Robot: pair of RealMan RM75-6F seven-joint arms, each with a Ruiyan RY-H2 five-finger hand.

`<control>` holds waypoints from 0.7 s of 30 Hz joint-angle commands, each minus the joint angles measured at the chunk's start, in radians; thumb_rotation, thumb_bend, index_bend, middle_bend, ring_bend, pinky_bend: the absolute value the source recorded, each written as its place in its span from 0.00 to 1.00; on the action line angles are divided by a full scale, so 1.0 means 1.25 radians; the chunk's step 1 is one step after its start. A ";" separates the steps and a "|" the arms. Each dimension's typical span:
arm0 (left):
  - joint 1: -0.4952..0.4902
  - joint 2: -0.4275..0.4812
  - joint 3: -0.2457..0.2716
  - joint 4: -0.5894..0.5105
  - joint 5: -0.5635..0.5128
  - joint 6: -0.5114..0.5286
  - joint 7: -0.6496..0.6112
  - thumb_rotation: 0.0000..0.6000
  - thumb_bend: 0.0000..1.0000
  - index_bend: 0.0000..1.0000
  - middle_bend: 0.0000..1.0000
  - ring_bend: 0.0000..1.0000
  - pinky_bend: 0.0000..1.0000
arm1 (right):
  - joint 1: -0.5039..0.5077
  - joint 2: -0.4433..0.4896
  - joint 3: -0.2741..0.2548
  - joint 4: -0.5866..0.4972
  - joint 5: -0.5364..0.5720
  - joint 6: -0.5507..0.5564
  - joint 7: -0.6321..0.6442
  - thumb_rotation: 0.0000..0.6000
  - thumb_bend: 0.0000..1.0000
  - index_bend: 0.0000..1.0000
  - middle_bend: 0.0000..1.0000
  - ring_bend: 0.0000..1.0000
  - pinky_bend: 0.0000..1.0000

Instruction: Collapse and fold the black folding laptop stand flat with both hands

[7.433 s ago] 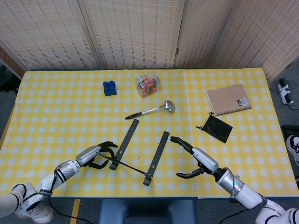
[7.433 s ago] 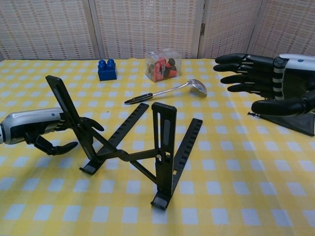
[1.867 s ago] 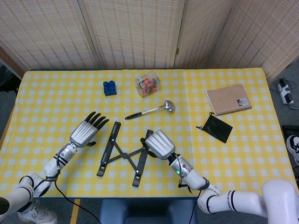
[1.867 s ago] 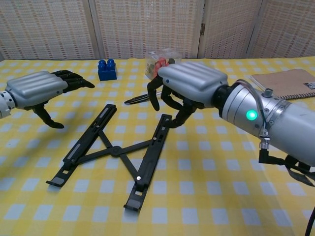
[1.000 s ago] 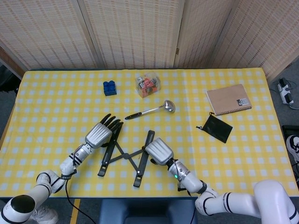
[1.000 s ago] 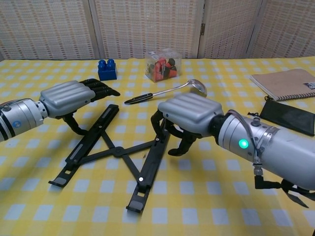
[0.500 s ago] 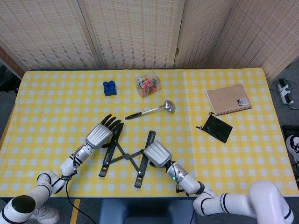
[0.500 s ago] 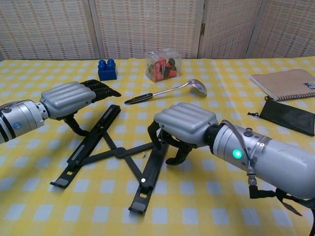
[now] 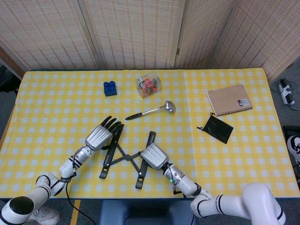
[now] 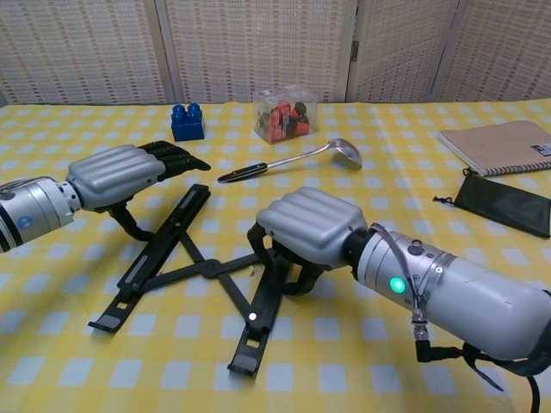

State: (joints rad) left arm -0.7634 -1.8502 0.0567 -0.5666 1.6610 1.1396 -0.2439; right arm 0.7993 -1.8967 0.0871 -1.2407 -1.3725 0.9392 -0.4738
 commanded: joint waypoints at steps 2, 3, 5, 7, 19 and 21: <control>0.000 0.004 0.002 -0.009 0.001 -0.001 -0.002 1.00 0.05 0.11 0.14 0.07 0.04 | 0.005 -0.017 0.004 0.019 -0.012 0.005 0.003 1.00 0.25 0.56 0.86 0.95 0.90; 0.000 0.004 0.003 -0.010 0.001 -0.001 0.000 1.00 0.05 0.11 0.14 0.07 0.04 | 0.006 -0.020 0.005 0.022 -0.014 0.007 0.005 1.00 0.25 0.56 0.86 0.95 0.90; 0.000 0.006 0.004 -0.015 0.002 0.002 0.002 1.00 0.05 0.11 0.14 0.07 0.04 | 0.007 -0.028 0.009 0.027 -0.016 0.009 0.011 1.00 0.25 0.56 0.86 0.95 0.90; 0.001 0.008 0.006 -0.021 0.004 0.005 0.002 1.00 0.05 0.11 0.14 0.07 0.04 | 0.009 -0.035 0.012 0.033 -0.019 0.011 0.010 1.00 0.25 0.56 0.86 0.95 0.90; -0.006 0.024 0.016 -0.076 0.024 0.022 0.020 1.00 0.05 0.11 0.14 0.07 0.04 | 0.024 -0.077 0.033 0.063 -0.020 0.009 -0.004 1.00 0.25 0.56 0.86 0.95 0.90; -0.007 0.027 0.016 -0.087 0.026 0.022 0.025 1.00 0.05 0.11 0.14 0.07 0.04 | 0.026 -0.084 0.034 0.068 -0.020 0.007 -0.006 1.00 0.25 0.56 0.86 0.95 0.90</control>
State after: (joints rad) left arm -0.7708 -1.8194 0.0765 -0.6691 1.6909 1.1659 -0.2168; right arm 0.8308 -2.0006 0.1290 -1.1565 -1.3974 0.9494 -0.4800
